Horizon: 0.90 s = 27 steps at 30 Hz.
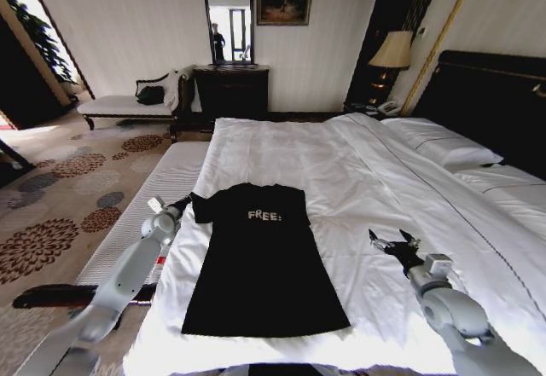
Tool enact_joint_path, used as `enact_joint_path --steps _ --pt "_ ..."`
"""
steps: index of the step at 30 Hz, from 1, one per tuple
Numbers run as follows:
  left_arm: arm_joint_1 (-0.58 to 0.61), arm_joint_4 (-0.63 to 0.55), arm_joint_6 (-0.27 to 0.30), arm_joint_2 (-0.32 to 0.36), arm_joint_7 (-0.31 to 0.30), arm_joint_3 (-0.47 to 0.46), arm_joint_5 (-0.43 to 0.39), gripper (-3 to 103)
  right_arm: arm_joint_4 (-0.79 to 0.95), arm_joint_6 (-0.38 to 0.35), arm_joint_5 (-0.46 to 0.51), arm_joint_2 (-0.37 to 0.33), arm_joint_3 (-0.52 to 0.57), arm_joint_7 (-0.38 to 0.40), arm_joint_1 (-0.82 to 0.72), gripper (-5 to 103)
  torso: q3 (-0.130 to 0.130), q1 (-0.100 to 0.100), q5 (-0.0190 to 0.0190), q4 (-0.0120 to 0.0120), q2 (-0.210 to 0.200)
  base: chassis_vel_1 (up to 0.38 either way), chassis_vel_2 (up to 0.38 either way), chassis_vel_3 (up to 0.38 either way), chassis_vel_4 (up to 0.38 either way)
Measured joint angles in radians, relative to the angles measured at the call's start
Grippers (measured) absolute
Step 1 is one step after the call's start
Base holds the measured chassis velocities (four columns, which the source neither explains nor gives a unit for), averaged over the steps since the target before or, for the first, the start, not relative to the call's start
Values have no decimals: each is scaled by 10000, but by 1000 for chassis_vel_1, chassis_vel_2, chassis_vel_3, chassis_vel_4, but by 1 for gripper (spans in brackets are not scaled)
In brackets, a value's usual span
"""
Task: Fold the clothes on the bed.
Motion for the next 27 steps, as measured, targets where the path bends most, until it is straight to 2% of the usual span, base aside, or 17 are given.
enact_joint_path --steps 6,11,17,27 --pt "166 -1403 41 -141 -565 393 100 0 9 16 4 -26 19 -33 -21 100 -1 -1 0 0 1 0 0 0 0" --pt "204 -2062 48 -211 -834 896 251 0 28 26 33 -47 82 -47 -32 100 0 0 -1 0 0 0 0 0 0" --pt "192 -2406 53 -266 -965 1438 514 0 29 97 44 -30 169 -107 -127 100 -1 -1 -2 0 0 0 0 0 0" --pt "-3 -2323 51 -476 -1065 2311 932 0 88 179 44 20 302 -164 -285 100 -1 -1 -1 0 0 0 0 0 0"
